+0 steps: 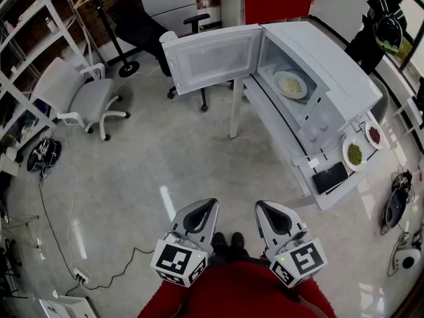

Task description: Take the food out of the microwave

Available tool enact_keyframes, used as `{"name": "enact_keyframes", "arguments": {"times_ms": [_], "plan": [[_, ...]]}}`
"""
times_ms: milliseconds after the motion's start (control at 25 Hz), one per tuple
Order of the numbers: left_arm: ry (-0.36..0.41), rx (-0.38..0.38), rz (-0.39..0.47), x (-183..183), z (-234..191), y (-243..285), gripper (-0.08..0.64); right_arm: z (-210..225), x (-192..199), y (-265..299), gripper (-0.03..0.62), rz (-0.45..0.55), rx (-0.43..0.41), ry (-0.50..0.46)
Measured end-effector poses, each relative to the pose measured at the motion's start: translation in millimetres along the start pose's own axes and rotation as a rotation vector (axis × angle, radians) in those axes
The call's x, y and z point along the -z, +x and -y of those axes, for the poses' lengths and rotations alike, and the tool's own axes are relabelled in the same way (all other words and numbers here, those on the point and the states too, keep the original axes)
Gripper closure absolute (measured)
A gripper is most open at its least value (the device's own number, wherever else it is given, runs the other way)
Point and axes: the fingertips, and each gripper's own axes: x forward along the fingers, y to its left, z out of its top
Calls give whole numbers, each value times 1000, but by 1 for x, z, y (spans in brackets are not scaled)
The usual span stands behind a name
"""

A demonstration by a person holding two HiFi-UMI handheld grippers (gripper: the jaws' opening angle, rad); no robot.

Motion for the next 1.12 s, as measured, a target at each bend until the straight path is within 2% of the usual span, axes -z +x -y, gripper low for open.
{"name": "enact_keyframes", "arguments": {"times_ms": [680, 920, 1120], "plan": [[-19, -23, -11, 4, -6, 3, 551, 7, -2, 3, 583, 7, -4, 5], [-37, -10, -31, 8, -2, 11, 551, 10, -1, 0, 583, 2, -5, 19], [-17, 4, -31, 3, 7, 27, 551, 20, 0, -7, 583, 0, -6, 21]]}}
